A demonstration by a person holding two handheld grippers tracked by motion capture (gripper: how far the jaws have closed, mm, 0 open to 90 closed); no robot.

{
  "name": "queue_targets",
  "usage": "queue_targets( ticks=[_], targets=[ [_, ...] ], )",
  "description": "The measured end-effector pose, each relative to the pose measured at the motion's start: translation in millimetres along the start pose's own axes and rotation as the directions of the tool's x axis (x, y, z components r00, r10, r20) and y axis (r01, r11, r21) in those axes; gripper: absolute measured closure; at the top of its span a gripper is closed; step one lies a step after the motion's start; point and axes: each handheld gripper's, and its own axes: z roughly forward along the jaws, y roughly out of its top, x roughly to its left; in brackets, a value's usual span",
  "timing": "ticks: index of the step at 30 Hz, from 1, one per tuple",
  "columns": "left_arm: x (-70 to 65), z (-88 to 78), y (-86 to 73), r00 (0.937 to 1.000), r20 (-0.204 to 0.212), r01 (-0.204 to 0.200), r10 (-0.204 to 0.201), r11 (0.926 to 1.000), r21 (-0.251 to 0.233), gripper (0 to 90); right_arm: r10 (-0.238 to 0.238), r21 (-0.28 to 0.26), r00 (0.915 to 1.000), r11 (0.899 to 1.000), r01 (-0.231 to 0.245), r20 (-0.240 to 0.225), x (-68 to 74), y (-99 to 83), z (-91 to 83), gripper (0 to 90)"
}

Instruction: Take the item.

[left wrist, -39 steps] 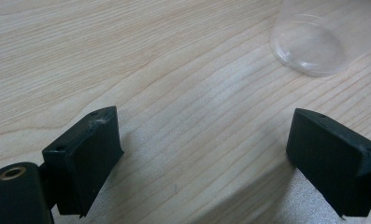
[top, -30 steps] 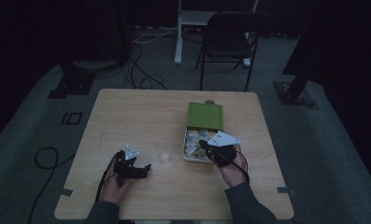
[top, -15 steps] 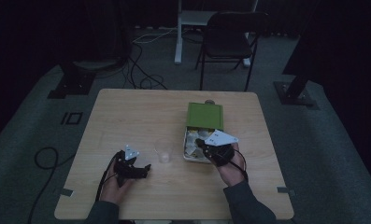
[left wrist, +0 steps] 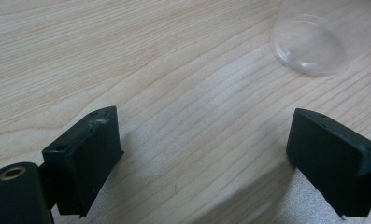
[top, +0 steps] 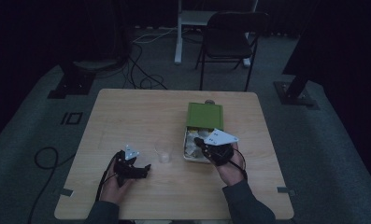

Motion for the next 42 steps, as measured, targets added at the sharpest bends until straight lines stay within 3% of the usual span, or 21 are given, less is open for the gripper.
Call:
queue_targets(
  ticks=[24, 42],
  targets=[
    [-0.1, 0.1, 0.0, 1.0000, 0.000, 0.001, -0.001, 1.0000, -0.001, 10.9, -0.036, -0.037, 0.9984, 0.999, 0.034, -0.043, 14.4, 23.7, 2.6, 90.0],
    [0.0, 0.0, 0.0, 1.0000, 0.000, -0.001, 0.001, 1.0000, 0.000, 10.9, -0.033, -0.041, 0.9956, 0.999, 0.030, -0.087, 21.7, 35.0, 19.1, 90.0]
  ],
)
